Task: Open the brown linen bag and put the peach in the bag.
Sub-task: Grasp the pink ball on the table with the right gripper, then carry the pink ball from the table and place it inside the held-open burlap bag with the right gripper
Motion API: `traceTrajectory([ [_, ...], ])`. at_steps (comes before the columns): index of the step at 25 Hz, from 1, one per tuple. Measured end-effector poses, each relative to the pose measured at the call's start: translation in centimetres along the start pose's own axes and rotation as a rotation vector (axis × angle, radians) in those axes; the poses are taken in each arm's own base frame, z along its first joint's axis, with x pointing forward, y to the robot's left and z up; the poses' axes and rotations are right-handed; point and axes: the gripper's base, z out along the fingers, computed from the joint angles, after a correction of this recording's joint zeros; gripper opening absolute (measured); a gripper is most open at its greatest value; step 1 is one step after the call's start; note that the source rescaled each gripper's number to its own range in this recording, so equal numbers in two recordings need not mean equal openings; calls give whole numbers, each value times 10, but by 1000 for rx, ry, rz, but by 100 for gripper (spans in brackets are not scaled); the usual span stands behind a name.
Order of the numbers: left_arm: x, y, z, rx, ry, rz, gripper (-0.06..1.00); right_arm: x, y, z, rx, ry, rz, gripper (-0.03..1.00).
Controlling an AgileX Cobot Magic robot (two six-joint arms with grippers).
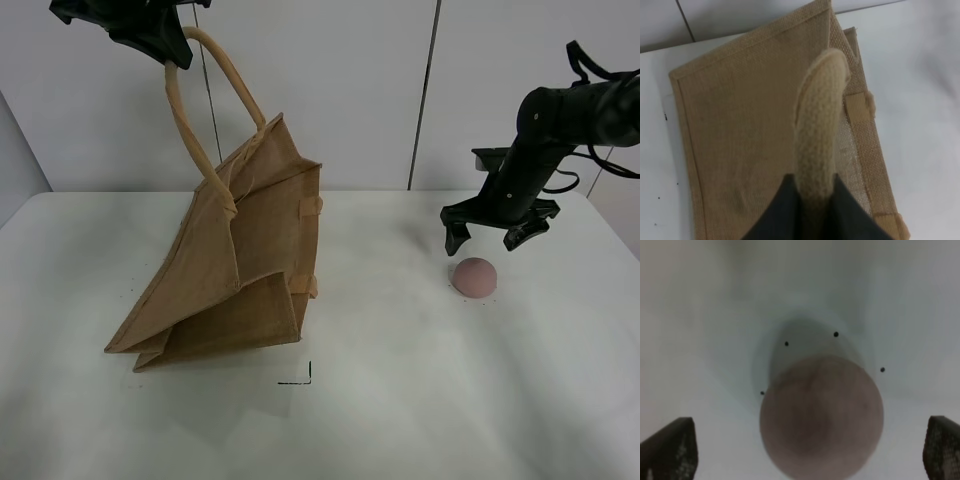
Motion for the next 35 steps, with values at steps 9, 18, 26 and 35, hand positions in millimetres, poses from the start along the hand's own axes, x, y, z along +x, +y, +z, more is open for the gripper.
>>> traceTrajectory([
  [9, 0, 0, -1, 0, -1, 0, 0, 6, -3, 50, 5, 107, 19, 100],
  [18, 0, 0, -1, 0, -1, 0, 0, 5, -3, 53, 7, 111, 31, 24],
  [26, 0, 0, -1, 0, -1, 0, 0, -8, 3, -2, -33, 47, -1, 0],
  [35, 0, 0, -2, 0, -3, 1, 0, -29, 32, -137, -249, -230, -91, 0],
])
